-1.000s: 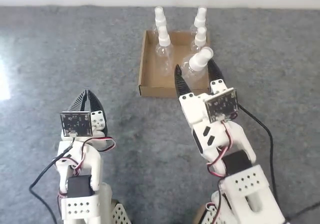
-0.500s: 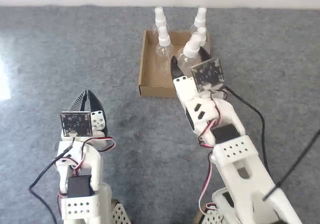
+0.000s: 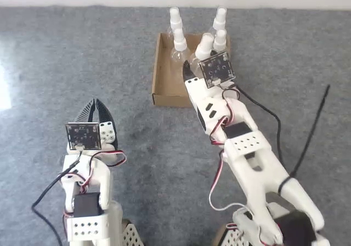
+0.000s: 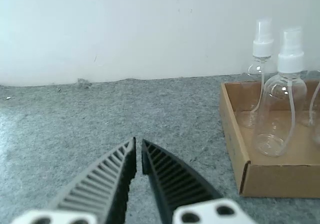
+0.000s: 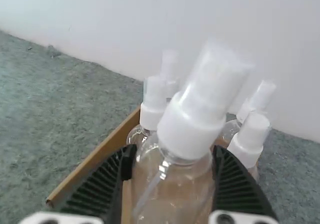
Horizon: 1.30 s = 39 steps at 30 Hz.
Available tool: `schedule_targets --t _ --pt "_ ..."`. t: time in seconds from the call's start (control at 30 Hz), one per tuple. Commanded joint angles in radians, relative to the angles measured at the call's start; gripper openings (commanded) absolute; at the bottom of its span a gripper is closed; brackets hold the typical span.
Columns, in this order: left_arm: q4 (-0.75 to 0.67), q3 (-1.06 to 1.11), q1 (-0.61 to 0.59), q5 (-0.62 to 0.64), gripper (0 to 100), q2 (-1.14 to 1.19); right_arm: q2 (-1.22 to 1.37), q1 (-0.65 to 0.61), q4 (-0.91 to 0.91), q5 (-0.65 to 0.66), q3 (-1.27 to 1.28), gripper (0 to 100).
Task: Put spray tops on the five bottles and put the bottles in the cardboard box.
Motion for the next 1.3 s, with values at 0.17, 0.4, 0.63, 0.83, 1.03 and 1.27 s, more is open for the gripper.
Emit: schedule_targets --t 0.17,0.4,0.63,0.83,1.03,1.27 --pt "-0.023 -0.010 -0.005 -0.011 2 -0.023 0.076 0.038 -0.084 -0.009 -0.074 14.5" --pt "-0.023 -0.010 -0.005 -0.011 2 -0.023 0.153 0.067 -0.096 -0.009 -0.074 14.5" --pt "-0.023 -0.010 -0.005 -0.011 2 -0.023 0.197 0.064 -0.097 -0.011 -0.075 14.5" --pt "-0.023 -0.010 -0.005 -0.011 2 -0.023 0.240 0.064 -0.097 -0.012 -0.075 14.5" --pt "-0.023 -0.010 -0.005 -0.011 2 -0.023 0.303 0.064 -0.183 -0.012 -0.075 14.6" --pt "-0.023 -0.010 -0.005 -0.011 2 -0.023 0.352 0.067 -0.213 -0.012 -0.075 14.7"
